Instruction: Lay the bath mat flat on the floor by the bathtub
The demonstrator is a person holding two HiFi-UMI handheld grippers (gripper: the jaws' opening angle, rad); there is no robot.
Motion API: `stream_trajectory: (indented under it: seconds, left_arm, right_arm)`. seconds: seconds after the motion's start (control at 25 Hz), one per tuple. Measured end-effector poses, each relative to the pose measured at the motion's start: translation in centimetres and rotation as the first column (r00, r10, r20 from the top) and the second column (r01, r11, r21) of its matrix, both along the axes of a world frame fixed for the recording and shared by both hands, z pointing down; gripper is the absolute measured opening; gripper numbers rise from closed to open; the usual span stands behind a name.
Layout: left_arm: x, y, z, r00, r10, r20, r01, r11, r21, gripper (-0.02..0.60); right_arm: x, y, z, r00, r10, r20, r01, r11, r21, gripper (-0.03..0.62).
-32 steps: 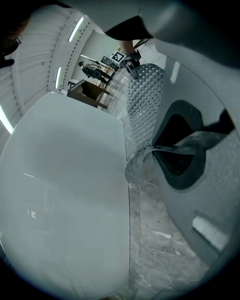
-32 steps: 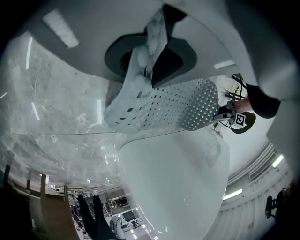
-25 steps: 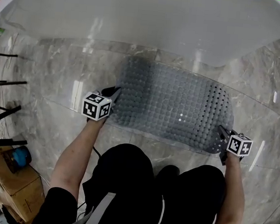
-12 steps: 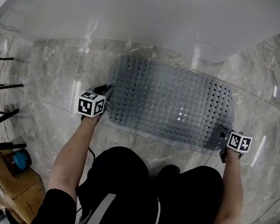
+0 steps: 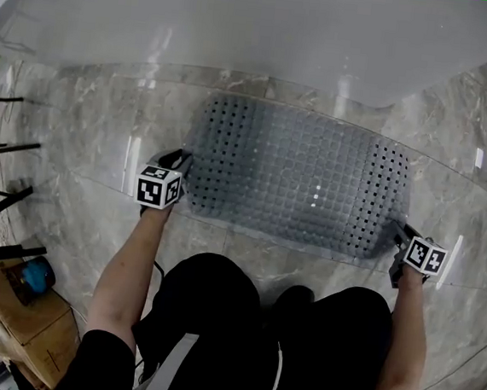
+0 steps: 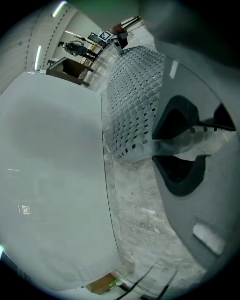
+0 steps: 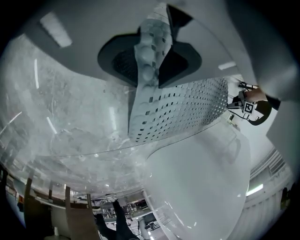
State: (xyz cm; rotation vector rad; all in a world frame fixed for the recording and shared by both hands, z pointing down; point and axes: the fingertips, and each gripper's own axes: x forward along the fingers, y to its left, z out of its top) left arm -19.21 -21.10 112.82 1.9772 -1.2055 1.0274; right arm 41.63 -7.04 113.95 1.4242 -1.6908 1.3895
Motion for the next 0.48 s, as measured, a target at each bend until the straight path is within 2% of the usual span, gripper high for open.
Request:
stream_trajectory:
  seconds: [0.2, 0.36, 0.48]
  left_arm:
    - [-0.2, 0.3, 0.1, 1.000, -0.020, 0.005, 0.020, 1.000, 0.012, 0.114]
    - [-0.9, 0.7, 0.7, 0.996, 0.023, 0.083, -0.023, 1.000, -0.001, 0.117]
    - [-1.1, 1.7, 1.1, 0.996, 0.039, 0.081, -0.037, 0.999, -0.019, 0.117]
  right_arm:
    - [1.2, 0.1, 0.5, 0.997, 0.039, -0.072, -0.039, 0.999, 0.005, 0.124]
    - [1.9, 1.6, 1.1, 0.995, 0.044, -0.090, -0.047, 0.998, -0.034, 0.127]
    - [1.9, 2.0, 0.9, 0.995, 0.039, -0.093, -0.042, 0.999, -0.035, 0.116]
